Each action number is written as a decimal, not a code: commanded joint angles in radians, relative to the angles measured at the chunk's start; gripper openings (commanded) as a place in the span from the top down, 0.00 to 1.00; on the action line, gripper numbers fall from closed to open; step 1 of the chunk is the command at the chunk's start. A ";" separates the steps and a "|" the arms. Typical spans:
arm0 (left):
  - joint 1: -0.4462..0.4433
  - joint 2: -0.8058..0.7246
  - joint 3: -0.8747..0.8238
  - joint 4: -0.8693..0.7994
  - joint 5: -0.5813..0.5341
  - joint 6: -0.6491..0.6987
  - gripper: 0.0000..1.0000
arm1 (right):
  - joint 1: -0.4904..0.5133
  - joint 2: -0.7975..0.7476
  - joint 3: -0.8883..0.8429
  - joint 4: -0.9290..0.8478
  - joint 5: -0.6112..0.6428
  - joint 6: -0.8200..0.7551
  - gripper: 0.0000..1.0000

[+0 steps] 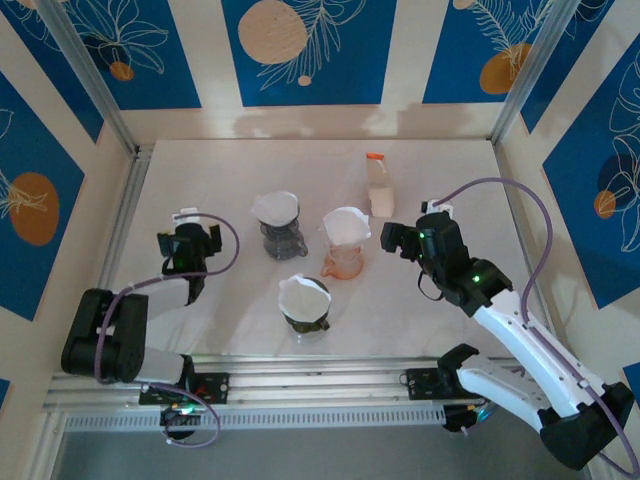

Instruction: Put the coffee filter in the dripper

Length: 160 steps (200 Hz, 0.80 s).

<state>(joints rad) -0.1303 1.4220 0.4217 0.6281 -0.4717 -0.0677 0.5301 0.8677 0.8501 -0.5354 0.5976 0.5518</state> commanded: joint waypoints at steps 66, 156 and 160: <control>0.044 0.061 -0.064 0.269 0.175 0.042 0.00 | -0.086 0.116 0.029 0.080 -0.063 0.004 0.01; 0.056 0.139 -0.088 0.381 0.254 0.065 0.00 | -0.292 0.098 -0.101 0.320 -0.167 -0.175 0.01; 0.055 0.138 -0.087 0.378 0.254 0.064 0.00 | -0.294 0.098 -0.120 0.358 -0.170 -0.211 0.01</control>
<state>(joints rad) -0.0845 1.5593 0.3199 0.9630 -0.2466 -0.0174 0.2550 0.9798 0.8001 -0.3466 0.4694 0.4873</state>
